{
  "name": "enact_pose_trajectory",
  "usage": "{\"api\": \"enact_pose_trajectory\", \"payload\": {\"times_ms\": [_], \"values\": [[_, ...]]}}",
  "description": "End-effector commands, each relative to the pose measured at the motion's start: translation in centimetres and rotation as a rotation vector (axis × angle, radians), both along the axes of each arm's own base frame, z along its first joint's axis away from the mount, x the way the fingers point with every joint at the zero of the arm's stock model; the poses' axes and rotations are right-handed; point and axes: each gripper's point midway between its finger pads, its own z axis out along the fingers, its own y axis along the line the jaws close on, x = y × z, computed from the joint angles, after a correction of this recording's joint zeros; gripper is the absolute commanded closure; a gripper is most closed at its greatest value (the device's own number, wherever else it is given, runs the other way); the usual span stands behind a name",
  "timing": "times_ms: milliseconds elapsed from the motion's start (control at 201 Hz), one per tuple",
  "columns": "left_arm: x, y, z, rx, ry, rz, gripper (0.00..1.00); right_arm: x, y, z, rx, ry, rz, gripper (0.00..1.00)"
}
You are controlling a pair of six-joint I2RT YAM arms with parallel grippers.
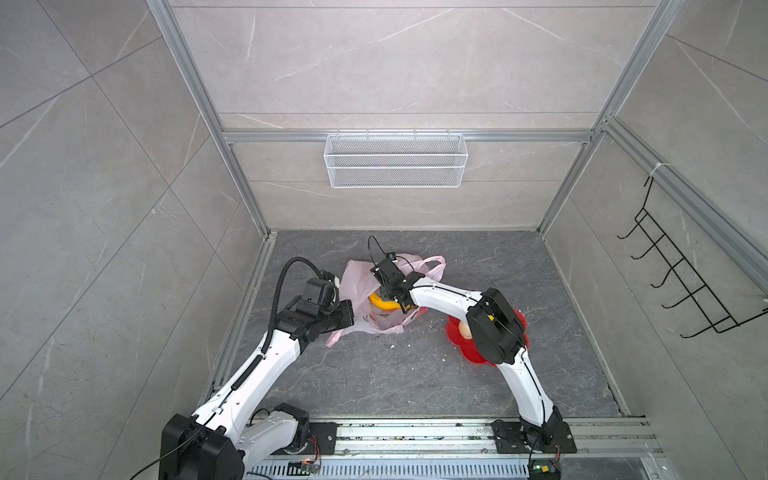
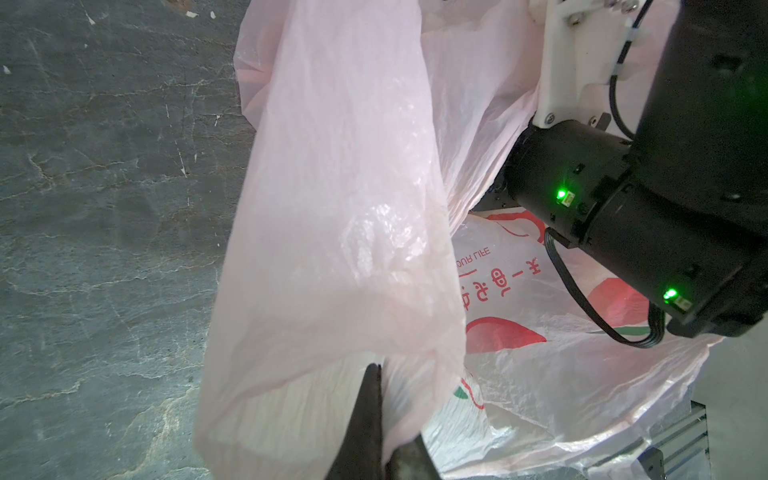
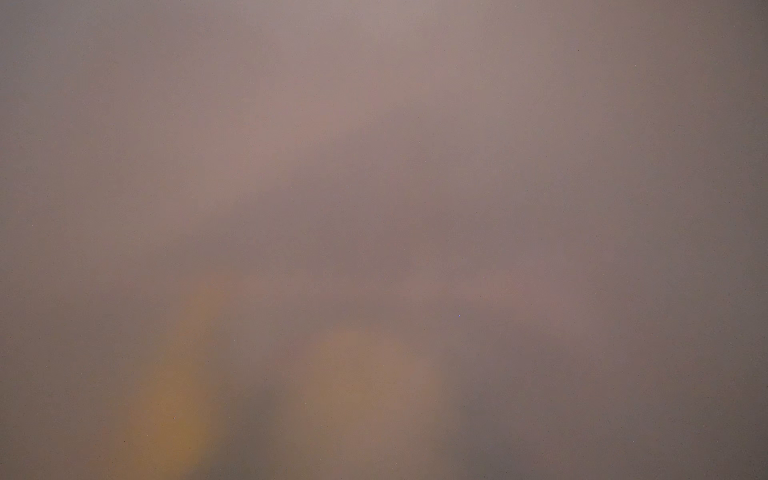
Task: Take the fake fruits out of the plastic bag
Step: 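Close the right gripper on the cream-coloured fruit inside the bag, then lift the cream-coloured fruit out of the bag toward the red plate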
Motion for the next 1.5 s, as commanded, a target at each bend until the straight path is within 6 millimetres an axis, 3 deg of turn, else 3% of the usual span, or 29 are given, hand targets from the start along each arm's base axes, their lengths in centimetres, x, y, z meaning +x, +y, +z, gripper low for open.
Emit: {"api": "enact_pose_trajectory", "payload": {"times_ms": [0,329,612,881,1259,1498], "values": [[0.6,-0.1,0.2,-0.005,-0.026,0.001,1.00,-0.4,-0.5,3.4,0.009,-0.024,0.023,0.76],[1.1,-0.2,0.5,-0.035,-0.044,0.040,1.00,-3.9,1.3,7.5,0.044,-0.036,0.120,0.76],[2.3,0.0,2.8,-0.070,-0.117,0.088,1.00,-8.2,2.1,8.8,0.037,-0.017,0.197,0.77],[3.7,0.3,3.8,-0.042,-0.133,0.126,1.00,-10.6,2.0,9.9,0.041,0.002,0.247,0.78],[5.0,-0.1,1.3,-0.016,-0.078,0.132,1.00,-13.0,1.8,18.2,0.126,-0.086,0.319,0.79],[5.3,0.0,1.1,-0.010,-0.076,0.143,1.00,-13.4,1.1,22.9,0.180,-0.159,0.328,0.79]]}}
